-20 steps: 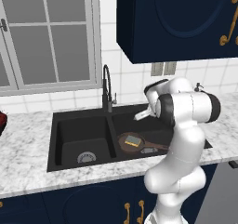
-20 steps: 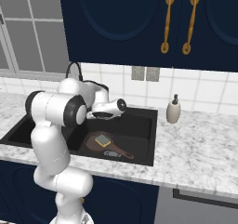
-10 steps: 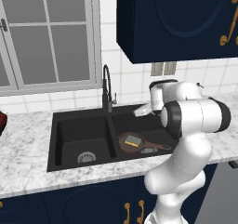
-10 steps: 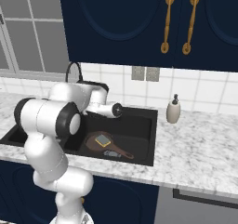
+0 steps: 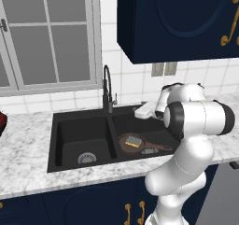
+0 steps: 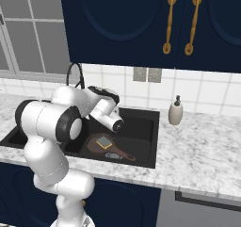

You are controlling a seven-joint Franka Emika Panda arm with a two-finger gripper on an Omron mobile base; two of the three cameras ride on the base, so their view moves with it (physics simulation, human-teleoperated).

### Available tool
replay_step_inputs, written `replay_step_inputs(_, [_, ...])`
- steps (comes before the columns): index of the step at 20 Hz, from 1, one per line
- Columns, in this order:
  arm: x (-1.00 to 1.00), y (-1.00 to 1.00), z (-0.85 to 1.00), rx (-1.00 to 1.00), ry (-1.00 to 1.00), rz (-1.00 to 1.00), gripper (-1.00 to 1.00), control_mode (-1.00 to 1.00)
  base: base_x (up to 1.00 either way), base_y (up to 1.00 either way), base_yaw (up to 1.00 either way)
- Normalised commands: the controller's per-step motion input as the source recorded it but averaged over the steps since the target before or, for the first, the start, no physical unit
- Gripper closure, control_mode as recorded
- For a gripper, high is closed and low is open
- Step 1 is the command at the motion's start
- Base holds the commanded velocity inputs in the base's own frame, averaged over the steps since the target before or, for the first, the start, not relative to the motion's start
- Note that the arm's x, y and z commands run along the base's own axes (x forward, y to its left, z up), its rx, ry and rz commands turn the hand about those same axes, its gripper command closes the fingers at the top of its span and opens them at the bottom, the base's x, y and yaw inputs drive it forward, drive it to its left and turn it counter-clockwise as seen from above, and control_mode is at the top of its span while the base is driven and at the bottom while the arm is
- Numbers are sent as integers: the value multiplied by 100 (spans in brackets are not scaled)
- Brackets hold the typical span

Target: Pick the pan and sponge and place them into the sink. Then turn on the water.

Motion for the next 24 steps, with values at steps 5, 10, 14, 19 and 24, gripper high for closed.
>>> replay_step_inputs(5, [2, 0, 19, 13, -16, 0, -100, -100, 0, 0, 0])
replay_step_inputs(10, [14, 5, 19, 8, -5, 0, -100, -100, 0, 0, 0])
replay_step_inputs(14, [26, 17, 16, 3, 0, 0, -100, -100, 0, 0, 0])
replay_step_inputs(19, [27, 30, 0, 0, 1, 0, -100, -100, 0, 0, 0])
replay_step_inputs(24, [40, 24, -3, 0, 4, 0, -100, -100, 0, 0, 0])
